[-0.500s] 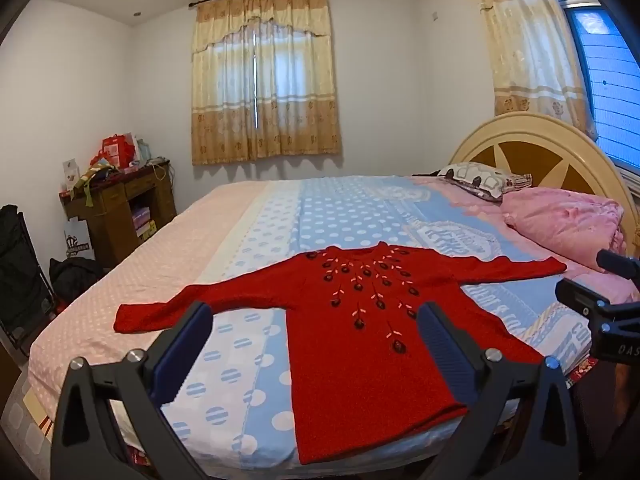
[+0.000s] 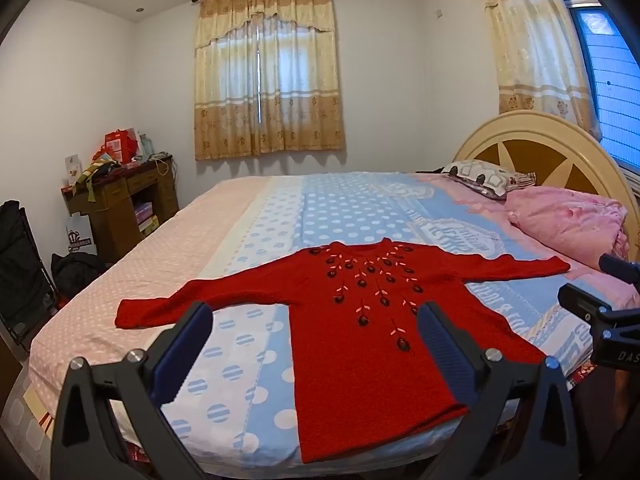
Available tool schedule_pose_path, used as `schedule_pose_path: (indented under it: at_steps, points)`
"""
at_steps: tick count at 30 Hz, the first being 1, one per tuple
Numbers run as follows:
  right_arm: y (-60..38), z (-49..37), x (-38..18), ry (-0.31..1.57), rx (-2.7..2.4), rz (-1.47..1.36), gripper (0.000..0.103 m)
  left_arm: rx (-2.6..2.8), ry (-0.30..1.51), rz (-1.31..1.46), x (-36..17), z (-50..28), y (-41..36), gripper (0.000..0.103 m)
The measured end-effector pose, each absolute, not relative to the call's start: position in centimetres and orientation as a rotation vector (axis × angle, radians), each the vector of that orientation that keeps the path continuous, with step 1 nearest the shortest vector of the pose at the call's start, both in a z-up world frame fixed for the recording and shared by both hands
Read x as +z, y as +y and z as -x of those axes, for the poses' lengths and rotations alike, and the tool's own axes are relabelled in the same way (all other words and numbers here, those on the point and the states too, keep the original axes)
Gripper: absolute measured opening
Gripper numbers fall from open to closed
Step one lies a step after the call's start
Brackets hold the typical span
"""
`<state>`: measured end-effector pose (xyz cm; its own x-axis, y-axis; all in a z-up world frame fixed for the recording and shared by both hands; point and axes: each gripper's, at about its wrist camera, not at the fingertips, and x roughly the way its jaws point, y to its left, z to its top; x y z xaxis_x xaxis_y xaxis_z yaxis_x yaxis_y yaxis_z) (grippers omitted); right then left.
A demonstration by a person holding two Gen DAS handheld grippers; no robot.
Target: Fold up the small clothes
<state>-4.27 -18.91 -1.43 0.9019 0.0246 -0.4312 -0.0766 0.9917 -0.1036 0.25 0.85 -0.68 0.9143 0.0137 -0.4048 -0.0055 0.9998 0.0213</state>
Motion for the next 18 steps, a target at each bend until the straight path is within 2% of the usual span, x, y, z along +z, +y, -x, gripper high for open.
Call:
schedule_pose_path:
  at_steps: [18]
  points:
    - [-19.51,3.87,-1.96,0.470,0.053,0.111,0.102,0.027,0.433,-0.017,-1.33,-0.84,0.96,0.103]
